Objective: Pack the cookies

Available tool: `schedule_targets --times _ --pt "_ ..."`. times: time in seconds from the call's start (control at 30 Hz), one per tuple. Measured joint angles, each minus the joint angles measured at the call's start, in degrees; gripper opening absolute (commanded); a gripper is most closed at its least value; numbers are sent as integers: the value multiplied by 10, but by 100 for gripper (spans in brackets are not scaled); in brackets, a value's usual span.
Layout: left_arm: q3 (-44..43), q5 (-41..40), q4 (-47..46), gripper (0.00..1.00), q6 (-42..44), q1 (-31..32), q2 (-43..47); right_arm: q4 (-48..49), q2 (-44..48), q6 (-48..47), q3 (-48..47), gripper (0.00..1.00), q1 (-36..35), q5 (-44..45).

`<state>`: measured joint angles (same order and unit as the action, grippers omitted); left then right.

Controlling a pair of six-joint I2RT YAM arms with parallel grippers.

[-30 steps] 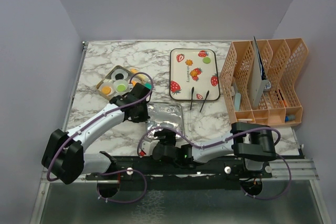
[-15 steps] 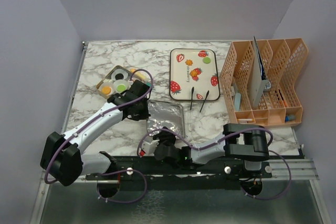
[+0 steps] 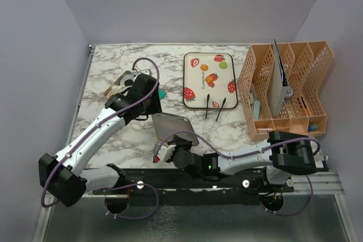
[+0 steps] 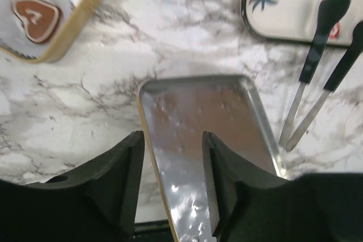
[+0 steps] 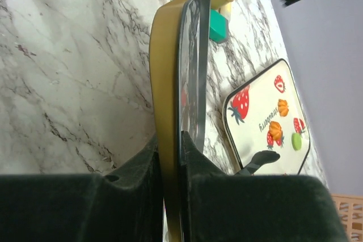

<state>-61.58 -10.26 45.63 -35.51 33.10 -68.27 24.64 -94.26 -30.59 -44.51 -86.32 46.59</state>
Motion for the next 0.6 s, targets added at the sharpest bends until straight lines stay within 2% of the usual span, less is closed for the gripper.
schedule_targets --times 0.1,0.3,0.5,0.6 --pt "-33 -41 -2 69 15 -7 6 -15 19 17 0 7 0 -16" --pt "-74 -101 -9 85 52 -47 7 -28 55 46 0 7 -1 -31" --pt "-70 -112 -43 86 82 -127 -6 -35 87 81 5 7 5 -38" --pt "-56 -81 -67 86 99 -166 -27 -46 102 111 5 6 17 -46"
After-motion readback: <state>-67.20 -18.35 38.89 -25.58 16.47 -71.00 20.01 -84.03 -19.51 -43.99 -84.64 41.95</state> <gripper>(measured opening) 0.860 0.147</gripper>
